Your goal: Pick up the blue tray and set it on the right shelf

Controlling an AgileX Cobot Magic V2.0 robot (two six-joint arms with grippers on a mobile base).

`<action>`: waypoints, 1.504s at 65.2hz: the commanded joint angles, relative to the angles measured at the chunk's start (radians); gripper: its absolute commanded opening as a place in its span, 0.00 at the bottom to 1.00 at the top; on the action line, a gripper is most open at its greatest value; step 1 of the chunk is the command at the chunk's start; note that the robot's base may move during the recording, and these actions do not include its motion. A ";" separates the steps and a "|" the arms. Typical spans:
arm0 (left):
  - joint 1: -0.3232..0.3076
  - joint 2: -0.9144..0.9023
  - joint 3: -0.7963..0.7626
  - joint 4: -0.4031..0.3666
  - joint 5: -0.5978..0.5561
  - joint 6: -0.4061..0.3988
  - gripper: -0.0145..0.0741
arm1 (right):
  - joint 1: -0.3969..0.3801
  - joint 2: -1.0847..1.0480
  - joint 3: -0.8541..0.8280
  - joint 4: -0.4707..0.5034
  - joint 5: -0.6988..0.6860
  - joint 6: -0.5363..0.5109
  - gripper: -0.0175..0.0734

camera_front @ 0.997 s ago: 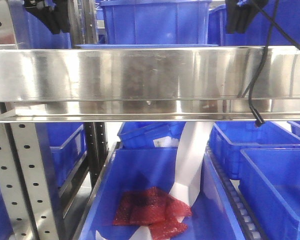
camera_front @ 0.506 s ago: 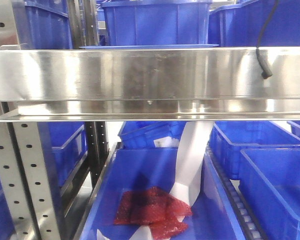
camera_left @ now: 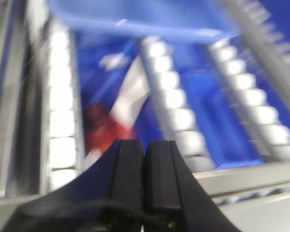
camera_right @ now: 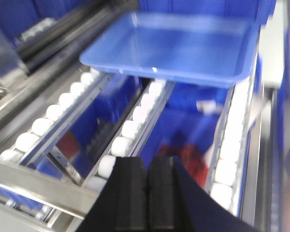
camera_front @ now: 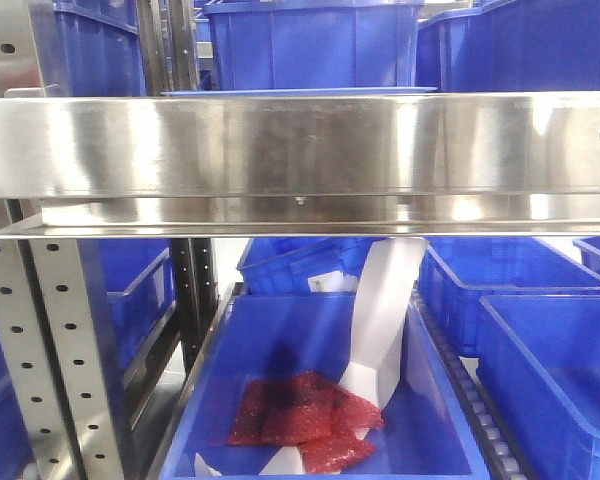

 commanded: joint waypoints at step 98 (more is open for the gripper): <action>-0.042 -0.971 0.662 0.182 -0.371 -0.001 0.11 | -0.280 -0.803 0.740 0.068 -0.466 -0.236 0.25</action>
